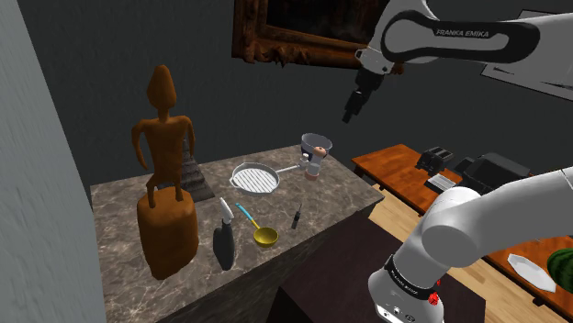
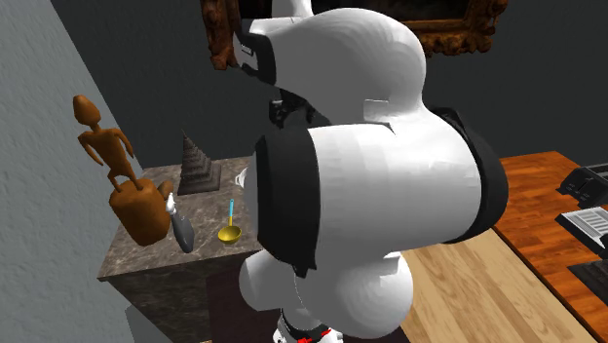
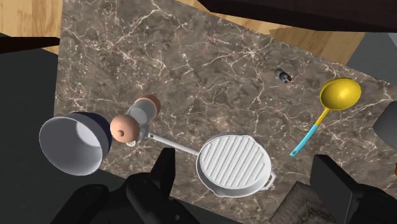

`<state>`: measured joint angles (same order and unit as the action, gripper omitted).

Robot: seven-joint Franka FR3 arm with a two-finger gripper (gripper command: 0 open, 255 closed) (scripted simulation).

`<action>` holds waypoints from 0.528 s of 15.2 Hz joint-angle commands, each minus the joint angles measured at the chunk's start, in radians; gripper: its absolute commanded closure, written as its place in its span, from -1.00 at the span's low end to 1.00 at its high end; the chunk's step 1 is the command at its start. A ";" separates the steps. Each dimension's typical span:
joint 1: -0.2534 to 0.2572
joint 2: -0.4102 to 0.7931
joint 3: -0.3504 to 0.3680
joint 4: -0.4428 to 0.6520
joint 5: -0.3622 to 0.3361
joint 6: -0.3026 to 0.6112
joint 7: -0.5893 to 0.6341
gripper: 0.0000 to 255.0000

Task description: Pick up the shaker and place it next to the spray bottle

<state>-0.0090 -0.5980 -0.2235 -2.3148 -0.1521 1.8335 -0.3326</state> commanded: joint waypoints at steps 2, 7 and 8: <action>0.000 0.079 -0.053 -0.001 -0.002 0.078 -0.058 -1.00; 0.008 0.239 -0.140 0.034 0.025 0.195 -0.165 -1.00; 0.010 0.275 -0.157 0.045 0.035 0.217 -0.188 -1.00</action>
<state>0.0000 -0.3609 -0.3602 -2.2703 -0.1252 2.0151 -0.4939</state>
